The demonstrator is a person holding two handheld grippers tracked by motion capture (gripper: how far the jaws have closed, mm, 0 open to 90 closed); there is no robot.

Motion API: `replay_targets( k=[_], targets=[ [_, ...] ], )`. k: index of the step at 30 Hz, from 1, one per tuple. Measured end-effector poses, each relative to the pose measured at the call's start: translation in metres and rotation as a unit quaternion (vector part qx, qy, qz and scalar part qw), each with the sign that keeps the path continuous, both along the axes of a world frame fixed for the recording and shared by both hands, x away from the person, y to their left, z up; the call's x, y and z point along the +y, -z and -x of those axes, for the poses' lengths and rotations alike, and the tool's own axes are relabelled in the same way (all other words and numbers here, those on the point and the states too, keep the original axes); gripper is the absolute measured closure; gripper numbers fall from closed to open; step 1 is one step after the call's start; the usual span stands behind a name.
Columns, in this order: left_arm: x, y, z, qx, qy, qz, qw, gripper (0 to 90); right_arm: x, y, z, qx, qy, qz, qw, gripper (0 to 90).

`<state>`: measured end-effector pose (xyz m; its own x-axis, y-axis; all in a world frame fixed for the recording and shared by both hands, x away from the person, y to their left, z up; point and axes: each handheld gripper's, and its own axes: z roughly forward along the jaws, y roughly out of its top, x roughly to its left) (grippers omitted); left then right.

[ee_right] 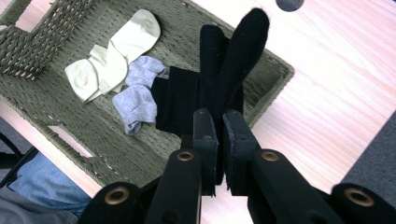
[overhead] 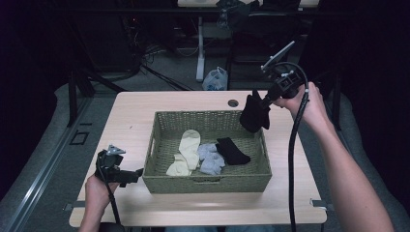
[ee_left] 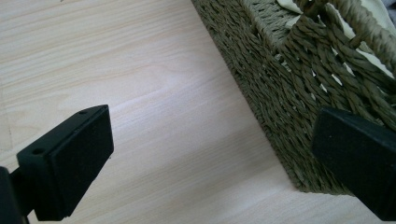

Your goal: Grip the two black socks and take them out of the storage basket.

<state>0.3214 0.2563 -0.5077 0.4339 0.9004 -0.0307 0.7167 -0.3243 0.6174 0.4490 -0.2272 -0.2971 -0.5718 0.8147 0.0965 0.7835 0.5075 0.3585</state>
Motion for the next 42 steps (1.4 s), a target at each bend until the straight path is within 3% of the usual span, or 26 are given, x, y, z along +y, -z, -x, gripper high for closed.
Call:
replay_targets(
  k=[13,23,32,42],
  targets=[
    [0.000,0.000,0.000,0.001,0.001,0.002,1.0000,0.0,-0.036,-0.005,0.006,-0.001,0.035,-0.005,0.9994,85.7],
    [0.000,0.000,0.000,0.000,0.000,0.000,1.0000,0.0,-0.067,0.002,0.010,0.001,0.064,-0.006,0.9980,85.6],
    [0.000,0.000,0.000,0.000,0.000,0.000,1.0000,0.0,-0.088,0.016,0.012,0.007,0.086,-0.005,0.9963,85.7],
    [0.001,0.001,0.000,0.002,0.000,0.001,1.0000,0.0,-0.098,0.046,0.010,0.027,0.097,0.002,0.9950,85.7]
  ],
)
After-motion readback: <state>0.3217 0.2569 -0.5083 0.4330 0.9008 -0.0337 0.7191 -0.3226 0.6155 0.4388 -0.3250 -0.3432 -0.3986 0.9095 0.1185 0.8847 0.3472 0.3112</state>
